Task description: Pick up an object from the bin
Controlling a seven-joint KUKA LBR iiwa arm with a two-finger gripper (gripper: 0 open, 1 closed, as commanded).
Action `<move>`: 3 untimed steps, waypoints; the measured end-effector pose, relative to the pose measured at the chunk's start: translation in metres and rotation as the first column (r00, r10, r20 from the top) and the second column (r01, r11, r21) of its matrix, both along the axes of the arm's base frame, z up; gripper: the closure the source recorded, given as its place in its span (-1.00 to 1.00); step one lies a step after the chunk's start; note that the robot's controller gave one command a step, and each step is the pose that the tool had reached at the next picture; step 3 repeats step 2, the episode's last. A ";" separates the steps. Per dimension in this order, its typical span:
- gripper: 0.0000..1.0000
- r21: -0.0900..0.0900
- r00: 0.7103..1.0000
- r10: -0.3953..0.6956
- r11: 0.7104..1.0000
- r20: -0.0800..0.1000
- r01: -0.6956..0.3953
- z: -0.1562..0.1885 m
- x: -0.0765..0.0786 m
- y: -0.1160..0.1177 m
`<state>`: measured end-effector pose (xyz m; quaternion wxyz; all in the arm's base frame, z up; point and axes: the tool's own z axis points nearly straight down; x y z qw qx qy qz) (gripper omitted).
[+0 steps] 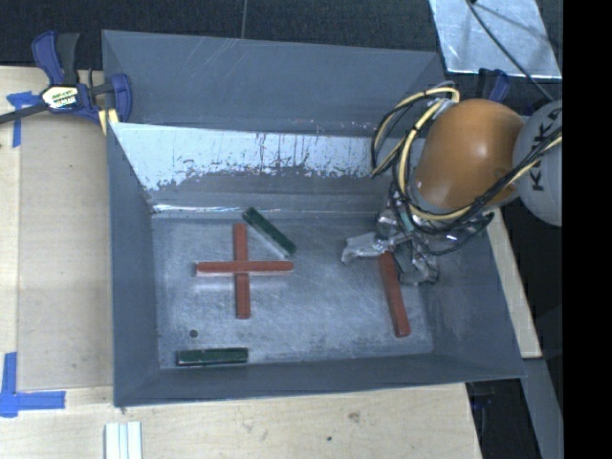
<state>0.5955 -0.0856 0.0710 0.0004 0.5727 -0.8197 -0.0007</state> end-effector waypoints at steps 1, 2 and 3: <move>1.00 0.001 1.000 -0.003 1.000 0.001 0.003 0.000 0.000 0.000; 1.00 -0.002 1.000 0.007 1.000 0.013 -0.007 0.148 0.001 -0.004; 1.00 -0.002 1.000 0.007 1.000 0.013 -0.007 0.148 0.001 -0.004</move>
Offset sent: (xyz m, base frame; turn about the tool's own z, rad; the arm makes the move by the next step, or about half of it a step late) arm 0.0000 0.0000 0.0000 0.0000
